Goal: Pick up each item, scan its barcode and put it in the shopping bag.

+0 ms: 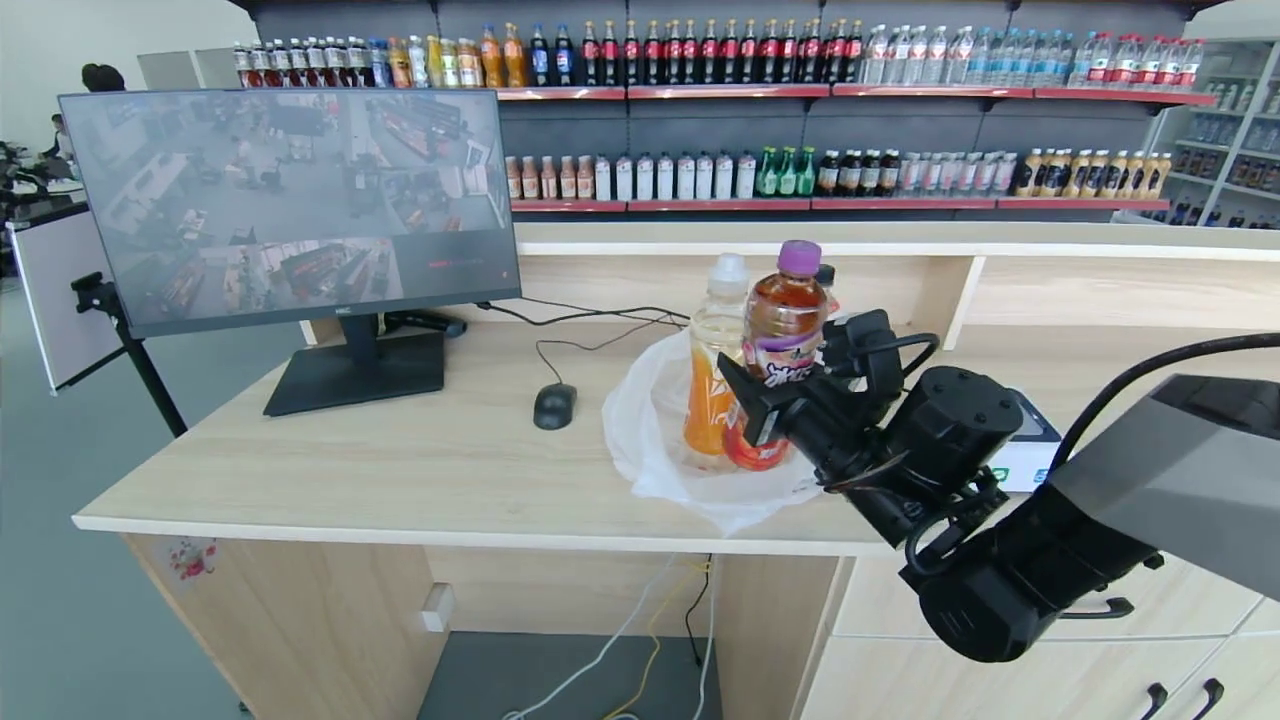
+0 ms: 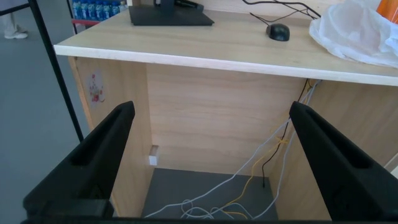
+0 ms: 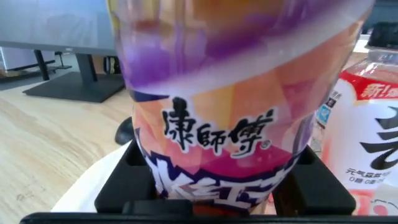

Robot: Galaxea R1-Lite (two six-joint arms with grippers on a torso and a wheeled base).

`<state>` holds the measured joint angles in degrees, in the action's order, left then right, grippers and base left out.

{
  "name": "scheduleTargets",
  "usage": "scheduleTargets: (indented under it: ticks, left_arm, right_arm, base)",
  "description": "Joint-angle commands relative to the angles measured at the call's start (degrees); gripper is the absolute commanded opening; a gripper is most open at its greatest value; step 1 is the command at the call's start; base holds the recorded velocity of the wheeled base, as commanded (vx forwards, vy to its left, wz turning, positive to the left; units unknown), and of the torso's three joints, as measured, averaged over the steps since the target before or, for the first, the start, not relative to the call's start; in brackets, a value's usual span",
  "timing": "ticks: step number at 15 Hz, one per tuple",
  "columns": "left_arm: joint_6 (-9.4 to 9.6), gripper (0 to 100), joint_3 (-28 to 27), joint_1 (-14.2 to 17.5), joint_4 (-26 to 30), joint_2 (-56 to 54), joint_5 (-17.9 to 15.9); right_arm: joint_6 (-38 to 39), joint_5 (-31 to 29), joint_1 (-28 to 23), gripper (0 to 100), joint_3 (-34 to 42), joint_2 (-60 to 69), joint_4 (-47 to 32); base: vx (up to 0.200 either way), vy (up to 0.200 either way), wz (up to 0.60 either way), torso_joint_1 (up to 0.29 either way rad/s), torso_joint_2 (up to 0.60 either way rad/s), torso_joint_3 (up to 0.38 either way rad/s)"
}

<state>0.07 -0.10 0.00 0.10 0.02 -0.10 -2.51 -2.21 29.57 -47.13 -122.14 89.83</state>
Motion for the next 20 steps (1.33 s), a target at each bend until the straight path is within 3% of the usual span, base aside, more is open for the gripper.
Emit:
scheduleTargets:
  ticks: [1,8,20]
  left_arm:
    - [0.01,100,0.01,0.0,-0.01,-0.02,0.01]
    - [-0.16,100,0.01,0.0,-0.01,-0.02,0.01]
    - [-0.16,100,0.01,0.0,-0.01,-0.02,0.01]
  right_arm:
    - [0.05,-0.08,-1.63,0,-0.6,-2.32,0.17]
    - [-0.21,0.1,-3.21,0,-2.0,-5.22,0.17]
    - [-0.3,0.27,-4.35,0,2.74,-6.36,0.17]
  base:
    - [0.0,0.0,0.0,0.0,0.0,0.0]
    - [0.0,0.0,0.0,0.0,0.0,0.0]
    - [0.0,0.0,0.0,0.0,0.0,0.0]
